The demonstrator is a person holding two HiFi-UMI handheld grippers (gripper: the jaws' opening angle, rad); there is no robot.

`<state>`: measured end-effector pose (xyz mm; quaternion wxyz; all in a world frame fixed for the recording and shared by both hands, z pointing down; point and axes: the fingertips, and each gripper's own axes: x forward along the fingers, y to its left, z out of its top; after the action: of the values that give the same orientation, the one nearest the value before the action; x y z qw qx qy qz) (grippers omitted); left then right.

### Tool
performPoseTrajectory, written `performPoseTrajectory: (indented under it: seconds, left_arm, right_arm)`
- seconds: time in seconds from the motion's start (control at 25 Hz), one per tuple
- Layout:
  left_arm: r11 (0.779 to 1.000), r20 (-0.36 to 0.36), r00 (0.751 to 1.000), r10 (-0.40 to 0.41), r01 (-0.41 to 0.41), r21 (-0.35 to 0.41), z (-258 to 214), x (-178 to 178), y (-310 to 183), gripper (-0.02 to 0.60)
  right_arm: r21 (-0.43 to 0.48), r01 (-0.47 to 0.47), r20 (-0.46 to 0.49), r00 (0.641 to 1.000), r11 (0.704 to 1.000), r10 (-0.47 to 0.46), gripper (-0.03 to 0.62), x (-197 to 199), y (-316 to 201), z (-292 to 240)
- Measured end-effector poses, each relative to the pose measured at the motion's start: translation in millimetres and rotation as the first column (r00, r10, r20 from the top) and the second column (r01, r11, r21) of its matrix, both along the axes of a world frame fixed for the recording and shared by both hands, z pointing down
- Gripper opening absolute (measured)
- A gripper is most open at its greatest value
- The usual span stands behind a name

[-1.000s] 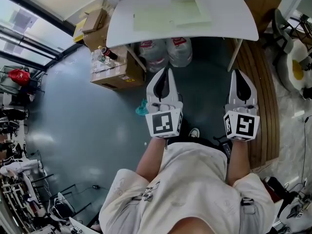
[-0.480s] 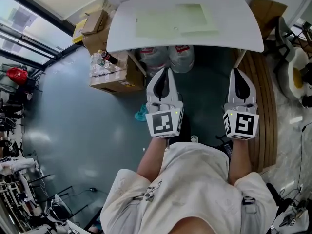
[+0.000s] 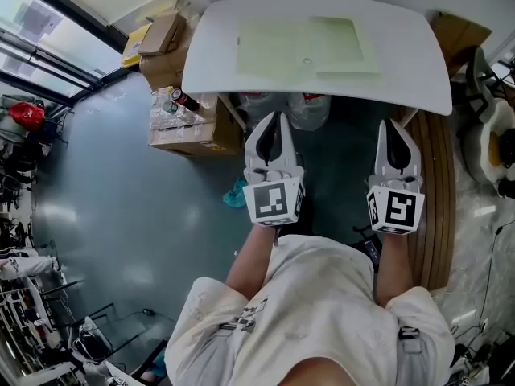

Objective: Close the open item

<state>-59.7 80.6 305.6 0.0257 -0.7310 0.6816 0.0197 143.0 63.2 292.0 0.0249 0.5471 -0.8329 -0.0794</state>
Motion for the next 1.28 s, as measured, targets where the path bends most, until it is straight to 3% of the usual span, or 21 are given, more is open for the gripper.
performPoseTrajectory:
  seconds: [0.84,1.28]
  left_arm:
    - [0.999,0.007,0.999,-0.045,0.045,0.027,-16.9,-121.6,-159.3,0.002]
    - [0.999,0.002,0.999,-0.038,0.038,0.007,-2.7,-136.6,-195.0,0.002]
  right_arm:
    - [0.031,0.036,0.019,0.999,0.999,-0.036,0.002,-120.8,-169.6,-20.4]
    - [0.020,0.032,0.002,0.999,0.999,-0.033,0.002,-131.9,-202.0,-13.7]
